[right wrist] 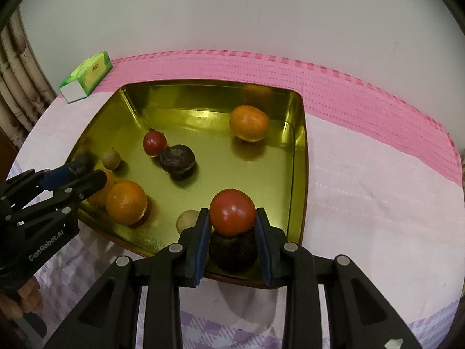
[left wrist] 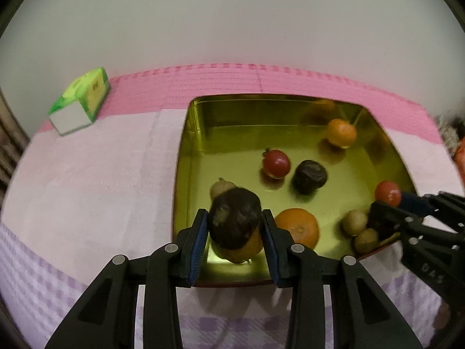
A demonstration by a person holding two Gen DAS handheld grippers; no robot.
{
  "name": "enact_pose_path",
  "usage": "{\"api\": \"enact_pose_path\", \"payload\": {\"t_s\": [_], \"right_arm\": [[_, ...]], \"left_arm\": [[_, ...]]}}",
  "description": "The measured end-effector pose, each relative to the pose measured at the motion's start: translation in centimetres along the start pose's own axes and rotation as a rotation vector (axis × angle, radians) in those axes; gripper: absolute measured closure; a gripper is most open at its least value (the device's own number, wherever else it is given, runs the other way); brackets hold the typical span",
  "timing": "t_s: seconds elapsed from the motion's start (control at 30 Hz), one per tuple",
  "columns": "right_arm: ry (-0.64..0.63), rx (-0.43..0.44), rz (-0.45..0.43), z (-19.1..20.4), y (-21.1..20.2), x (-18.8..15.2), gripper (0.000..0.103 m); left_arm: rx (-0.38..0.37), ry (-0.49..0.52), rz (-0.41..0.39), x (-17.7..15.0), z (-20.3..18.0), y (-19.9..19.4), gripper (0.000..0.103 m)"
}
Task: Organize fruits
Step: 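Carry the tomato and dark fruit over the tin with both grippers, then lower both held fruits into the tin and open both grippers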
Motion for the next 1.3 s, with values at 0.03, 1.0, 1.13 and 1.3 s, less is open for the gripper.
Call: {"api": "enact_pose_path", "payload": {"t_s": [0.03,1.0,1.13,1.3], "right_arm": [[-0.006,0.0,-0.003,0.1,-0.1,-0.1,0.074],[0.035,0.008,0.007,0.8,-0.6,-0.8,0.071],[0.036,0.002,0.005,0.9,-0.7,-0.7,0.065],[0.035,-0.008,-0.007,1.3,-0.7,-0.6,0.056]], "left_arm": [[0.002,0.002,-0.003,-0.1,0.0,-0.1,0.066],[0.022,0.024,0.017,-0.3,-0.8,-0.4,0.064],[0.032,0.013,0.028,-0.2,-0.8,-0.4,0.059],[0.055,0.013,0.034,-0.1,-1.0,-0.4,0.057]]}}
Point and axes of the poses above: each gripper's, at about its wrist camera, not at the fingertips, and y roughly the way its jaws point, z to its left, x to its top, the point moved 1 cm from there along y, roughly the way its jaws point, and after that the axes turned 4 degrees about -z, right-handed, at the moved point
